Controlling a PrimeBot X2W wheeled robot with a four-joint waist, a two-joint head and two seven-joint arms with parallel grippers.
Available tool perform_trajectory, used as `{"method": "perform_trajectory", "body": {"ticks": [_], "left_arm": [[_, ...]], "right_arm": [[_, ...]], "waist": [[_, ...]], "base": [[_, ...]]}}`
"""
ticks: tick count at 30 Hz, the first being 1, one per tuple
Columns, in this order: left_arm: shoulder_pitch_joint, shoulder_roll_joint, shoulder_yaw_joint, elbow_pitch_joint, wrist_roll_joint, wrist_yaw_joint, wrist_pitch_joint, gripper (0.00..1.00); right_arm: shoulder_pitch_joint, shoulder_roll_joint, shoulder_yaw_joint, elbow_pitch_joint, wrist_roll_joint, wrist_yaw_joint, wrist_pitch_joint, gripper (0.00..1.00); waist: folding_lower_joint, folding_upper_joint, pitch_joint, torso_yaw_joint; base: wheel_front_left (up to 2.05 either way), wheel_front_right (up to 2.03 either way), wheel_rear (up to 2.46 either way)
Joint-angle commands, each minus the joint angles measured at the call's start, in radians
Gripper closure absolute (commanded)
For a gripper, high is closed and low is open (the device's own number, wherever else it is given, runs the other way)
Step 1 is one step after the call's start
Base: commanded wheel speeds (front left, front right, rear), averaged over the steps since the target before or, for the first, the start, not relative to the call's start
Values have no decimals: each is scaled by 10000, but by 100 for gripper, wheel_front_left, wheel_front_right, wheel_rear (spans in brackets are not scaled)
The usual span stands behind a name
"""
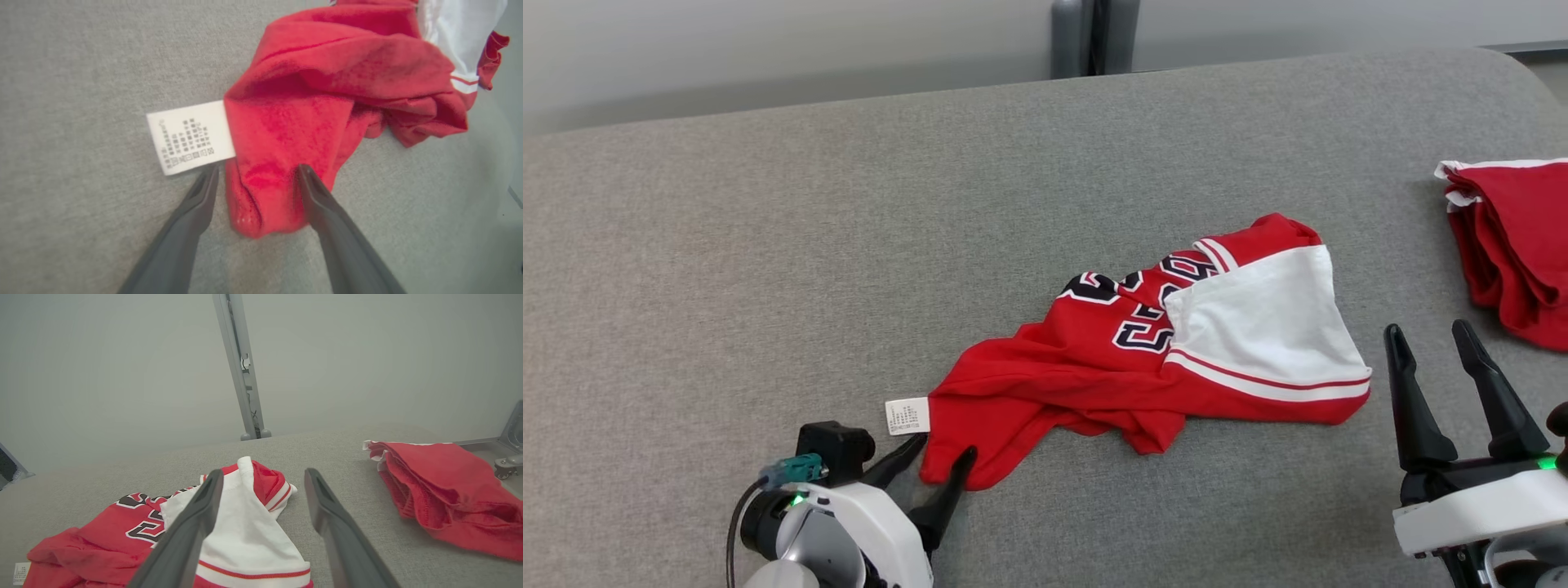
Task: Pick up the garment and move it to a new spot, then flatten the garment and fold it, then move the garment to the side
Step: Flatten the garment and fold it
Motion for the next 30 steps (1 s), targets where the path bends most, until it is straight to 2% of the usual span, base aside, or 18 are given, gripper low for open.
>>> {"method": "perform_trajectory", "body": {"ticks": [1, 2, 3, 7, 12, 19, 22, 25, 26, 27, 28, 29, 30], "left_arm": [[-186, 30, 20, 73, -124, -53, 19, 9], [-224, 92, -39, 193, -117, -60, 40, 75], [-220, 147, -64, 285, -157, -64, 71, 100], [-494, 313, 172, 189, -53, 21, -477, 100], [-1043, 896, 724, -493, 830, 706, -1737, 100], [-1477, 1563, 941, -1104, 1904, 1310, -2605, 100], [-966, 1631, 894, -827, 1965, 1437, -2673, 100], [-537, 1409, 785, -329, 1728, 1398, -2758, 100], [-429, 1283, 766, -165, 1606, 1361, -2840, 100], [-327, 1192, 737, 35, 1545, 1367, -2885, 81], [-249, 1097, 715, 218, 1489, 1361, -3012, 19], [-184, 978, 709, 388, 1391, 1331, -3109, 0], [-114, 859, 707, 580, 1316, 1317, -3204, 0]], "right_arm": [[-112, 27, -2, 20, 77, 2, -91, 0], [-113, 31, -14, 31, 87, 2, -106, 0], [-115, 50, -17, 36, 99, 2, -127, 0], [-77, 78, -78, 51, 64, 2, -171, 0], [-106, 114, -216, 85, 32, 2, -235, 0], [-232, 128, -190, 163, 45, 2, -208, 0], [-284, 129, -136, 217, 80, 2, -222, 0], [-260, 142, -151, 286, 131, 2, -256, 0], [-244, 144, -186, 292, 150, 2, -260, 0], [-242, 150, -208, 304, 162, 2, -271, 0], [-243, 155, -219, 314, 168, 2, -271, 0], [-245, 160, -219, 315, 171, 2, -243, 0], [-254, 157, -241, 327, 156, 2, -224, 0]], "waist": [[0, 0, 61, -117], [0, 0, 66, -153], [0, 0, 73, -189], [0, 0, 94, -210], [0, 0, 59, -34], [0, 0, 30, 169], [0, 0, 54, 164], [0, 0, 83, 179], [0, 0, 119, 205], [0, 0, 134, 231], [0, 0, 140, 255], [0, 0, 154, 282], [0, 0, 158, 312]], "base": [[0, 0, 0], [0, 0, 0], [0, 0, 0], [0, 0, 0], [0, 0, 0], [0, 0, 0], [0, 0, 0], [0, 0, 0], [0, 0, 0], [0, 0, 0], [0, 0, 0], [0, 0, 0], [0, 0, 0]]}}
